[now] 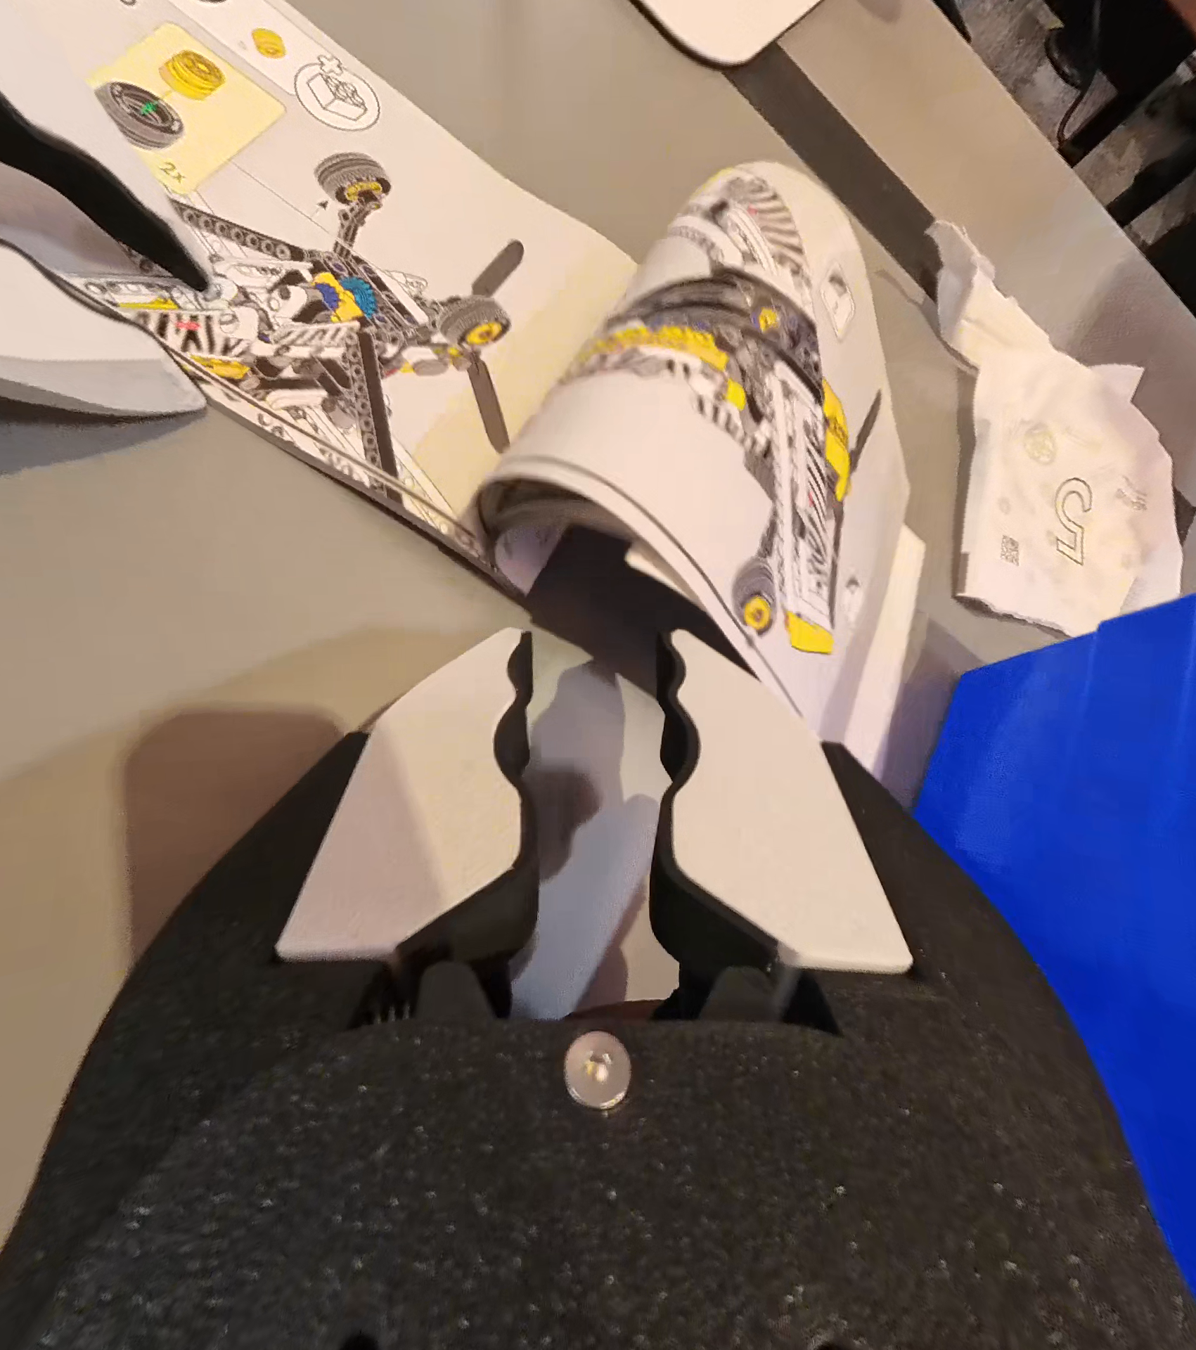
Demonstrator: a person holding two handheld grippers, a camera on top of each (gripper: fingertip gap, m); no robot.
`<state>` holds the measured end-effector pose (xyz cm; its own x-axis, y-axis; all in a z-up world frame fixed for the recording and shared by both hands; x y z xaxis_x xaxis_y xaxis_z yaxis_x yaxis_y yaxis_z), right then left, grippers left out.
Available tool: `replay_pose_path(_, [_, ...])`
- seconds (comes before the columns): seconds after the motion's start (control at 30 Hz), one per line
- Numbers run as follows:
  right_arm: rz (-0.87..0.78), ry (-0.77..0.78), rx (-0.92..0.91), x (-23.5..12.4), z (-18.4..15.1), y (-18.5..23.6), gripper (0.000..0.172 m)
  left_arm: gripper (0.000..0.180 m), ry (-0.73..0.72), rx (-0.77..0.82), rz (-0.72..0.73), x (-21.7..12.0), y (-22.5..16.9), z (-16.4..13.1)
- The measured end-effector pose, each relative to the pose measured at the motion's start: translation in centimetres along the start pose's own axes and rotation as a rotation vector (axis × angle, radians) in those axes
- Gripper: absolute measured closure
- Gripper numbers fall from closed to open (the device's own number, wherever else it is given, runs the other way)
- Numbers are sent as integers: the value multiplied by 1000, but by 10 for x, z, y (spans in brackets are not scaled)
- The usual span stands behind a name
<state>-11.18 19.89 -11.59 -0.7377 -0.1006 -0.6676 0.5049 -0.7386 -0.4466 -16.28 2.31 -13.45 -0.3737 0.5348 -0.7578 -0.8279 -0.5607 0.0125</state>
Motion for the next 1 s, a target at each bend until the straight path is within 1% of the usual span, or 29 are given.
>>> replay_pose_path(0.13, [5, -10, -10, 2, 0, 3, 138, 150, -16, -5, 36, -1, 7, -1])
replay_pose_path(0.2, [5, -34, -15, -1, -1, 6, 138, 141, -69, 24, 16, -10, -1, -5])
replay_pose_path(0.33, [24, -67, -8, -5, -4, 15, 139, 136, -218, 38, -35, -53, -22, -19])
replay_pose_path(0.4, [42, -74, -10, -5, -5, 20, 139, 133, -266, 3, -5, -80, -23, -31])
replay_pose_path(0.47, [60, -78, -22, -5, -5, 26, 139, 129, -300, -58, 79, -113, -14, -47])
replay_pose_path(0.5, [67, -78, -32, -4, -4, 30, 139, 127, -313, -96, 148, -131, -6, -55])
replay_pose_path(0.57, [80, -77, -51, -4, -4, 36, 139, 124, -332, -175, 337, -171, 13, -75])
replay_pose_path(0.63, [92, -85, -61, -4, -3, 40, 142, 120, -311, -251, 577, -209, 34, -98])
replay_pose_path(0.67, [98, -90, -64, -4, -2, 42, 142, 117, -290, -286, 657, -222, 43, -108])
replay_pose_path(0.7, [104, -92, -67, -5, -2, 44, 142, 116, -265, -325, 704, -229, 50, -118])
replay_pose_path(0.73, [107, -94, -72, -6, -1, 45, 142, 114, -231, -363, 715, -231, 57, -126])
replay_pose_path(0.83, [101, -107, -91, -9, -1, 48, 142, 112, -136, -460, 630, -215, 71, -141])
replay_pose_path(0.93, [88, -119, -98, -11, -3, 49, 142, 112, -67, -502, 649, -200, 87, -153])
replay_pose_path(1.0, [88, -120, -89, -13, -6, 48, 144, 112, -30, -537, 616, -192, 95, -159])
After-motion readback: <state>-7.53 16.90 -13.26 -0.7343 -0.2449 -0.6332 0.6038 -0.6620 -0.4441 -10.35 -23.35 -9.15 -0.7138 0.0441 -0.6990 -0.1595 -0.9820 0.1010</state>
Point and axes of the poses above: each gripper's, where its closed fingertips meet, x out along the fingers, z out of its top, y = z × x across the jaws, the point moved 8 cm from there along -x, back along the fingers, and after that the axes turned 10 degrees about -x, right-handed, at the moved point
